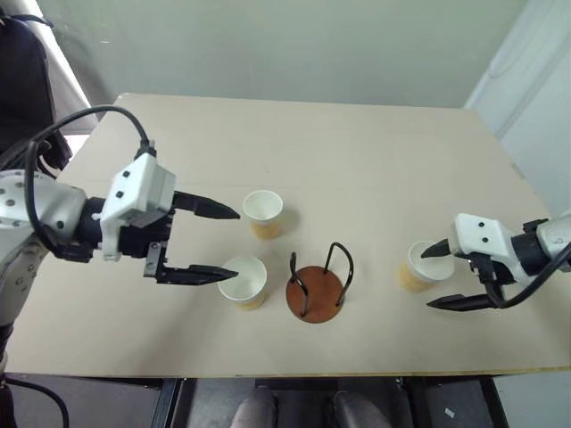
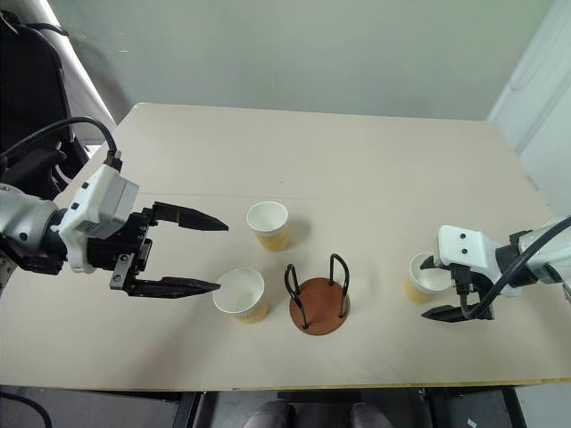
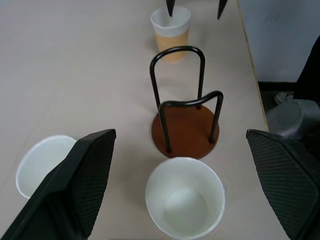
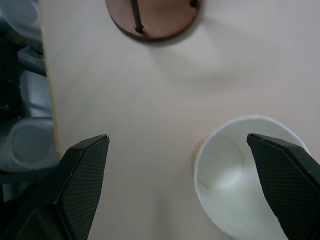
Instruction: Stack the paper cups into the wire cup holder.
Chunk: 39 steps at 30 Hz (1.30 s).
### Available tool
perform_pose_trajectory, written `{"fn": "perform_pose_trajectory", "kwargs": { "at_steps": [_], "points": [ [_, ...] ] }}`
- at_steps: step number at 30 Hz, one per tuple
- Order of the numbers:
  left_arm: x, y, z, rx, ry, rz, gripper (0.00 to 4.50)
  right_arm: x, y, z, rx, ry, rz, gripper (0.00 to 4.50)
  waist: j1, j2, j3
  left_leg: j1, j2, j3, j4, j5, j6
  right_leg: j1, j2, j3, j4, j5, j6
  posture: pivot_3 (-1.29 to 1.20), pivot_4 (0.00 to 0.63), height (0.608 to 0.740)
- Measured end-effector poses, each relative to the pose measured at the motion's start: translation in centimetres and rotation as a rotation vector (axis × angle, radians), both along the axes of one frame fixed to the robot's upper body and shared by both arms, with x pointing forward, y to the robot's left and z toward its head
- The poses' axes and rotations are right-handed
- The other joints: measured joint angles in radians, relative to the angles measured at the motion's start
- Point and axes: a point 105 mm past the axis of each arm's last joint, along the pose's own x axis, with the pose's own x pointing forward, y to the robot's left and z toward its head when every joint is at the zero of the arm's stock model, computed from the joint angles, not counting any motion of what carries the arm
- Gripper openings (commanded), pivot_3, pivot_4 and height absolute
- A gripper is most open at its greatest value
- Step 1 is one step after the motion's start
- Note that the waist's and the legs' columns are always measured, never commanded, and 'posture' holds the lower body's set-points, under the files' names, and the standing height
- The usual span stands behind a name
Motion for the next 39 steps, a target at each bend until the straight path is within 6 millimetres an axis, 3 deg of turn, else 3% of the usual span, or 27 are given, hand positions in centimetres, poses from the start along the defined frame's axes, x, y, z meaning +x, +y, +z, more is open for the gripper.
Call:
{"fn": "perform_pose_trajectory", "kwargs": {
  "at_steps": [11,12,15,19,24,25,33,39],
  "points": [
    [-0.3,0.5,-0.4,0.010,0.013,0.021,4.50,0.3,-0.8,-2.6,-0.041,0.050,-0.021,4.48,0.001,0.000,0.000,0.000,0.000,0.000,0.001,0.000,0.000,0.000,0.000,0.000,0.001,0.000,0.000,0.00,0.150,0.740],
    [-0.4,0.5,-0.4,0.011,0.012,0.020,4.50,0.4,-0.8,-2.9,-0.044,0.054,-0.022,4.32,0.001,0.000,0.000,0.000,0.000,0.000,0.001,0.000,0.000,0.000,0.000,0.000,0.001,0.000,0.000,0.00,0.150,0.740],
    [-0.4,0.7,-0.5,0.012,0.018,0.030,4.50,0.6,-0.8,-3.5,-0.043,0.056,-0.021,3.54,0.000,0.000,0.000,0.001,0.000,0.000,0.001,0.000,0.000,0.000,0.000,0.000,0.001,0.000,0.000,0.00,0.150,0.740],
    [-0.4,0.9,-0.7,0.015,0.027,0.045,4.50,0.8,-1.0,-4.1,-0.055,0.067,-0.032,2.06,0.000,0.000,0.000,0.001,0.000,0.000,0.001,0.000,0.000,0.000,0.000,0.000,0.001,0.000,0.000,0.00,0.150,0.740],
    [-0.4,1.0,-0.6,0.013,0.024,0.053,4.50,1.4,-0.8,-3.4,-0.057,0.030,-0.019,0.20,0.000,0.000,0.000,0.001,0.000,0.000,0.002,0.000,0.000,0.000,0.000,0.000,0.001,0.000,0.000,0.00,0.150,0.740],
    [-0.4,1.0,-0.6,0.013,0.025,0.054,4.50,1.5,-0.9,-3.2,-0.060,0.023,-0.018,0.05,0.000,0.000,0.000,0.001,0.000,0.000,0.002,0.000,0.000,0.001,0.000,0.000,0.001,0.000,0.000,0.00,0.150,0.740],
    [-0.3,1.1,-0.6,0.009,0.024,0.071,4.50,1.3,-0.1,-1.5,-0.035,0.040,0.067,0.05,-0.001,0.000,0.000,0.001,0.000,0.001,0.002,0.000,0.000,0.000,0.000,0.000,0.002,0.000,0.000,0.00,0.150,0.740],
    [-0.3,1.2,-0.7,0.008,0.025,0.081,4.50,1.9,1.7,3.8,0.053,-0.077,0.143,0.05,-0.004,0.000,0.000,0.001,0.000,0.001,0.002,0.000,0.000,0.000,0.000,0.000,0.002,0.000,0.000,0.00,0.150,0.740]
  ]
}}
